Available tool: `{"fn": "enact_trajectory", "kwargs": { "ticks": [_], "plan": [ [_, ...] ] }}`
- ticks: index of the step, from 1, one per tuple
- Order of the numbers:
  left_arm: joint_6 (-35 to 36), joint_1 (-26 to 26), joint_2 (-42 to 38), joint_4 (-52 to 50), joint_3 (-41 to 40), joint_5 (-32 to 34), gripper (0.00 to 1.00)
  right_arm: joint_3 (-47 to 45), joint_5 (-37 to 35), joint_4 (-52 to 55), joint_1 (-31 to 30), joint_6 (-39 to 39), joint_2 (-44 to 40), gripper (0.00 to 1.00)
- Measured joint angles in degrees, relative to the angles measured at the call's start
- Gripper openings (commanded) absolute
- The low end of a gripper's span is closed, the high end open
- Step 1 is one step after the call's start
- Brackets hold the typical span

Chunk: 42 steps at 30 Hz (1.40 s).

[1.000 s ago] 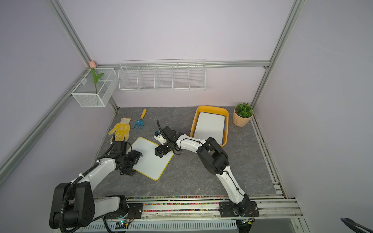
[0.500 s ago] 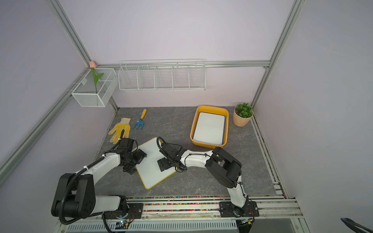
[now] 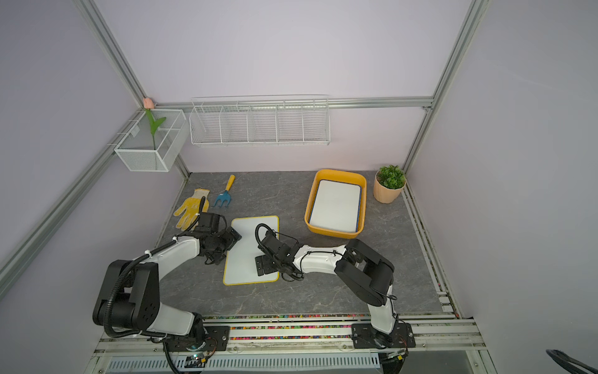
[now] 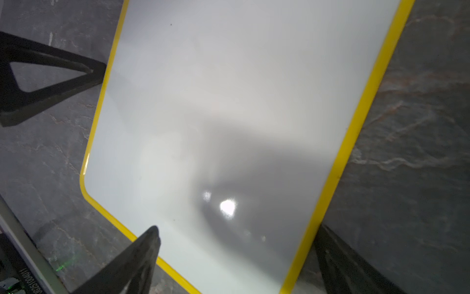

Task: Put the whiteboard into the storage box
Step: Move the whiteboard to the center of the board, then pick up the whiteboard at the center of the board.

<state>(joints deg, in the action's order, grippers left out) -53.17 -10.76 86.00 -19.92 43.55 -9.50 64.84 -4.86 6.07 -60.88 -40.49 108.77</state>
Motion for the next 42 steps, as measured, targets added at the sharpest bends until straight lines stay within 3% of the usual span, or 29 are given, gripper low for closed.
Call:
{"fn": "enact_trajectory", "kwargs": {
  "ticks": [13,24,42],
  "plan": [
    [13.6,-2.5,3.5,-9.9,5.9,-0.6,0.99,-0.7,-3.4,2.5,1.0,2.1,-2.8,0.94],
    [22.3,-2.5,8.9,-14.1,13.0,2.9,1.0,0.1,-10.8,2.1,2.9,-2.4,-1.3,0.93],
    [26.8,-4.5,16.9,-20.0,20.5,6.8,0.99,8.1,-15.3,3.0,2.6,-12.0,6.8,0.92]
  ]
}}
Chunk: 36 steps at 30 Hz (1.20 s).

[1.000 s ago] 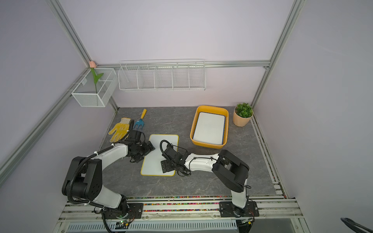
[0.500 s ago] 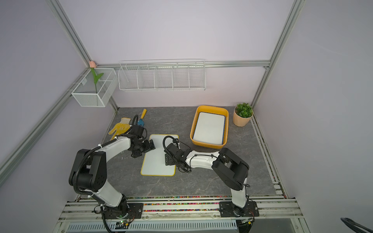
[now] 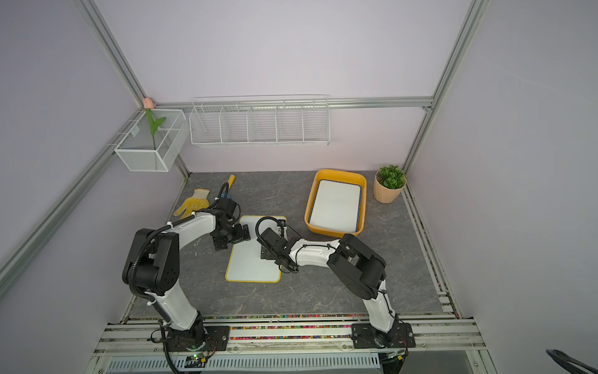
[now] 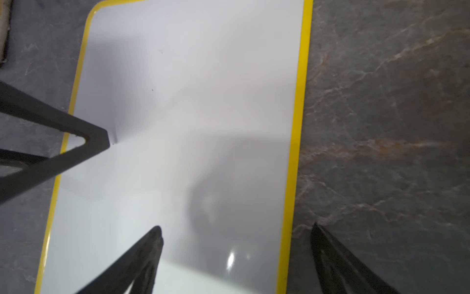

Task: Put the whiteboard into the storage box
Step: Pick up the whiteboard at the center of the board.

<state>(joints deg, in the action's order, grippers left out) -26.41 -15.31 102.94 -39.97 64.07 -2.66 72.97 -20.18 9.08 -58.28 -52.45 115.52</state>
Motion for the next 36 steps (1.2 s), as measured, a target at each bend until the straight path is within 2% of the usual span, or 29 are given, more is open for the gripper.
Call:
{"fn": "enact_trajectory", "kwargs": {
  "ticks": [8,14,22,26,36],
  "plan": [
    [1.9,-1.3,1.2,-1.4,1.0,1.1,0.99,2.1,0.3,0.0,0.0,-0.2,1.5,0.92],
    [2.0,-1.3,0.7,1.2,0.8,-4.9,0.98,2.2,0.7,0.1,0.1,0.6,1.6,0.92],
    [1.6,-0.7,0.9,4.2,0.1,-8.5,0.97,2.3,0.5,1.0,0.8,1.8,1.6,0.92],
    [0.9,-0.5,0.8,8.6,-0.8,-11.5,0.97,2.5,-0.2,1.9,1.7,2.4,1.7,0.92],
    [-5.3,0.7,-1.5,27.5,-7.5,-20.3,0.96,2.3,-2.2,4.0,3.8,3.0,1.7,0.93]
  ]
}}
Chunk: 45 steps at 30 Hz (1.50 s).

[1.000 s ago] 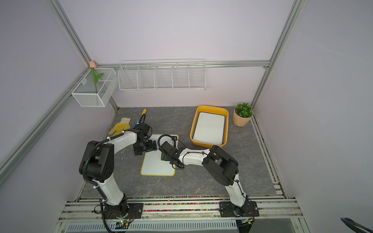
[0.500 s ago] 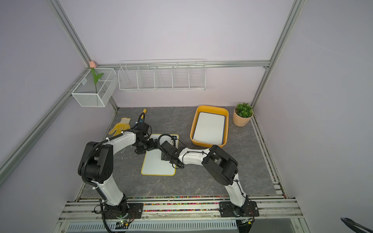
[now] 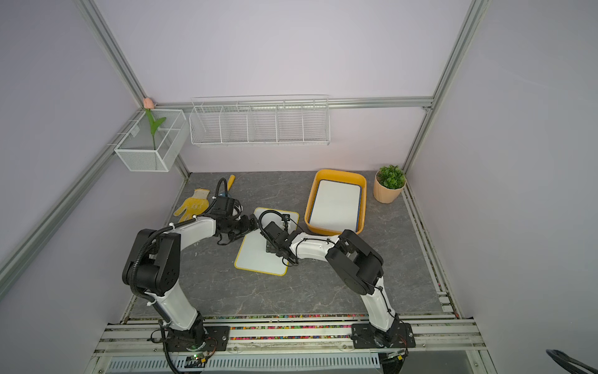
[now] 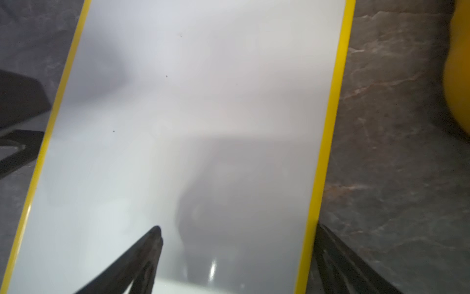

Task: Put the whiteboard into the storage box
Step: Pick up the whiteboard at the center of the board.

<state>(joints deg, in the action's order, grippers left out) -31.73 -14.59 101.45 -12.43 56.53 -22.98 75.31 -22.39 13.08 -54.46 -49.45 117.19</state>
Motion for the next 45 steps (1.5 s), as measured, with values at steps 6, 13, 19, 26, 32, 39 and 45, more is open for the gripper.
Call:
{"fn": "enact_trajectory", "kwargs": {
  "ticks": [6,13,19,26,32,39,45],
  "plan": [
    [-4.4,0.4,-1.7,7.6,-4.7,-3.1,0.95,-0.7,-0.7,-0.1,0.8,0.1,-0.3,0.93],
    [-8.8,0.7,-4.2,11.6,-9.3,-7.5,0.95,-1.2,-1.7,-0.1,1.6,0.9,-0.4,0.93],
    [-11.1,0.9,-5.9,11.1,-11.8,-12.0,0.94,-1.6,-2.0,-1.3,2.1,1.4,-0.4,0.93],
    [-12.5,2.3,-6.7,6.7,-13.0,-19.6,0.91,-2.5,1.9,-8.3,2.4,1.7,-0.3,0.93],
    [-12.8,3.6,-8.2,5.3,-13.4,-22.3,0.85,-4.5,5.9,-15.1,2.3,3.0,-0.4,0.94],
    [-12.3,4.2,-13.0,3.0,-13.4,-22.9,0.88,-5.9,8.9,-19.2,2.7,2.7,-0.6,0.94],
    [-10.0,4.5,-16.9,-3.4,-11.7,-21.9,0.91,-6.7,12.5,-22.0,2.7,1.7,-0.6,0.94]
  ]
}}
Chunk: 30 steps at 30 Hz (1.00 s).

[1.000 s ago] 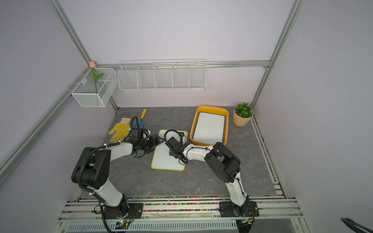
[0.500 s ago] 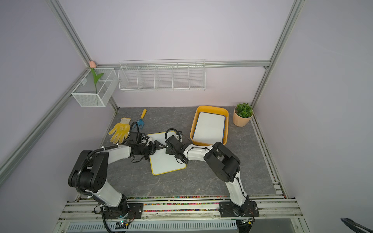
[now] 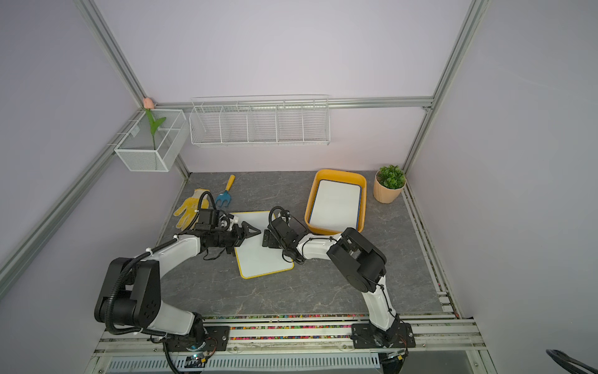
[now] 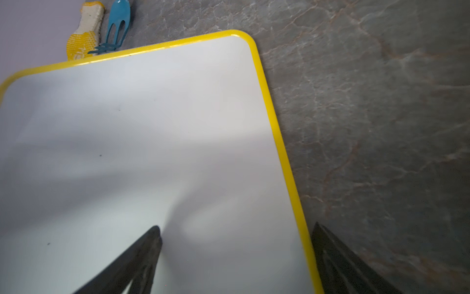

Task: Put the whiteboard into the storage box
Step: Pick up the whiteboard at the center of the board.

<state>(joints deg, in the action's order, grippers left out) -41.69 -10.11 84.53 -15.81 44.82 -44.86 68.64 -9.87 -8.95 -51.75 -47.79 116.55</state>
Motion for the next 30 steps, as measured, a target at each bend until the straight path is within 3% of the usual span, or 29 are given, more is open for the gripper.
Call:
{"fn": "enact_trajectory", "kwargs": {
  "ticks": [30],
  "plan": [
    [1.3,0.8,-8.1,-9.6,1.2,4.6,0.91,-2.1,6.8,-5.3,0.0,-1.9,-0.2,0.94]
  ]
}}
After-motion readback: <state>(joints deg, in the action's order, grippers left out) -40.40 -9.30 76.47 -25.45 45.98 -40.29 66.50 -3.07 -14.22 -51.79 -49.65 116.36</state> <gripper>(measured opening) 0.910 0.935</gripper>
